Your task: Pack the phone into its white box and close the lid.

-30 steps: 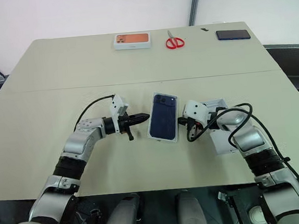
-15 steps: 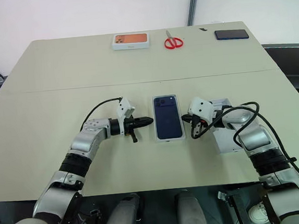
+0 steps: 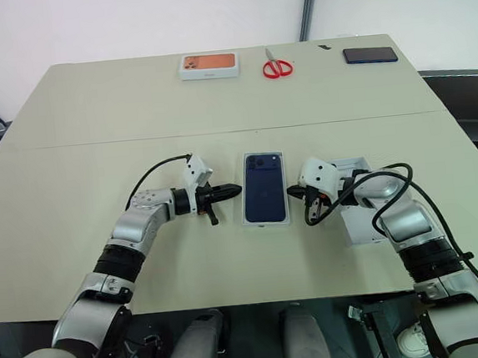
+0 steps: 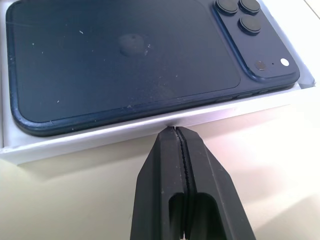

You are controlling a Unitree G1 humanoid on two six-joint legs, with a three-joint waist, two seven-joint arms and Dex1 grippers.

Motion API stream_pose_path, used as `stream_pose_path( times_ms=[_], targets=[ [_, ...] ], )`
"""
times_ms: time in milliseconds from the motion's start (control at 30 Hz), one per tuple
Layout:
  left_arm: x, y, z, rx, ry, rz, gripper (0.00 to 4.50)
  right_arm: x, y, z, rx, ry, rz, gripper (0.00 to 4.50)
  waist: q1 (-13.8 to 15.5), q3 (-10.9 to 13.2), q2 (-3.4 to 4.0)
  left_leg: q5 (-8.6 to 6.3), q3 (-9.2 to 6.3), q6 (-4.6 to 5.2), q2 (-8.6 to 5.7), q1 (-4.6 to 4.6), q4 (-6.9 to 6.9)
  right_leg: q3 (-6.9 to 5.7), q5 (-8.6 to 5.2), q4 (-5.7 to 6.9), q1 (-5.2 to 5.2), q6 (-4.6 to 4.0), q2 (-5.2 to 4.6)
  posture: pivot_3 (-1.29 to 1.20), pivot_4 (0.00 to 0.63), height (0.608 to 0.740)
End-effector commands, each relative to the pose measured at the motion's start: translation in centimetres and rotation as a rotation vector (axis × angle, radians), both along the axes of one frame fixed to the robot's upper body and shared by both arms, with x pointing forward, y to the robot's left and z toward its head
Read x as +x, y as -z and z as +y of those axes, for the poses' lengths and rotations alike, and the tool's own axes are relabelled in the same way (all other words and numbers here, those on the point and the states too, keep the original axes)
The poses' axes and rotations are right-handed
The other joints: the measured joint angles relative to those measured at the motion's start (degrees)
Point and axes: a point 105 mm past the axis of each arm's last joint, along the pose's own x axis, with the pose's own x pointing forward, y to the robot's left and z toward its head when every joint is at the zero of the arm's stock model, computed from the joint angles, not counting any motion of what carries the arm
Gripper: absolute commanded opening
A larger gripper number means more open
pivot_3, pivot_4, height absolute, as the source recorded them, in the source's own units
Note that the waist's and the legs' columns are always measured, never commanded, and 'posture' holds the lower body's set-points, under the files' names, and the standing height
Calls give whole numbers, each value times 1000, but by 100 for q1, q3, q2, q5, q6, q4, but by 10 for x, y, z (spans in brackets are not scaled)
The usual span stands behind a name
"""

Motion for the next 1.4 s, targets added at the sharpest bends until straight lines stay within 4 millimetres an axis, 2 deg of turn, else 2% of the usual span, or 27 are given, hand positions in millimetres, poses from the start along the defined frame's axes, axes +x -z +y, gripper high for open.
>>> stream_pose_path(
  times_ms=[33,200,433,567,733,833,900,967,1000,1033,1100,1233,1267,1400],
  targets=[
    [7,-16,16,-29,-43,-28,16,8,-18,-1,-3,4,-82,12,-12,0,0,0,0,0,0,0,0,0,0,1,-1,0,0,0,150,740],
    [14,-28,33,-44,-101,-48,16,21,-20,-10,-29,59,-129,12,3,0,0,0,-1,0,1,1,1,1,0,5,-2,0,0,0,150,740],
    [9,-40,63,-23,-134,-86,16,26,-16,-32,-72,80,-121,12,7,0,0,0,2,0,0,0,1,1,0,5,-1,0,0,0,150,740],
    [1,-42,69,-13,-136,-97,16,33,-13,-44,-83,120,-135,12,2,0,0,0,2,0,0,3,2,1,0,5,2,0,0,0,150,740],
    [-7,-41,72,-15,-143,-100,16,33,-21,-33,-18,97,-142,12,2,0,0,0,1,0,2,3,2,2,0,5,2,-1,0,0,150,740],
    [-8,-43,75,-24,-151,-96,16,33,-23,-33,-8,103,-143,12,3,0,1,0,1,0,2,3,2,2,0,5,1,-1,0,0,150,740],
    [-8,-46,82,-31,-167,-90,16,28,-29,-32,97,119,-48,12,2,0,1,0,1,0,2,3,2,2,0,5,1,-1,0,0,150,740],
    [-9,-51,89,-55,-174,-59,529,23,-36,-31,149,126,-2,0,-5,1,2,0,-3,0,4,3,1,3,0,5,1,-1,0,0,150,740],
    [-9,-53,92,-57,-175,-58,878,22,-40,-32,160,135,0,553,-15,1,2,0,-7,0,5,3,1,3,0,6,0,-1,0,0,150,740],
    [-9,-53,95,-50,-182,-67,1345,22,-43,-32,168,145,-11,887,-18,1,2,0,-10,0,5,3,1,3,0,7,-1,-1,1,0,150,740],
    [-10,-53,101,-45,-196,-73,2398,21,-50,-33,216,172,-11,1907,-13,0,2,0,-11,0,5,3,0,3,0,8,-2,-1,1,0,150,740],
    [-17,-47,110,-29,-188,-61,4426,12,-45,-35,200,203,12,4036,3,0,3,0,-11,0,6,3,0,5,0,7,-2,-1,0,0,150,740],
    [-19,-46,111,-23,-185,-59,4500,9,-42,-37,192,212,27,4452,5,0,3,0,-11,0,6,3,0,4,0,7,-2,-1,0,0,150,740],
    [-26,-47,113,-20,-160,-92,4500,-2,-44,-46,197,256,96,4452,20,2,5,-1,-10,1,5,2,0,6,0,7,-2,-2,-4,0,150,740]
  ],
)
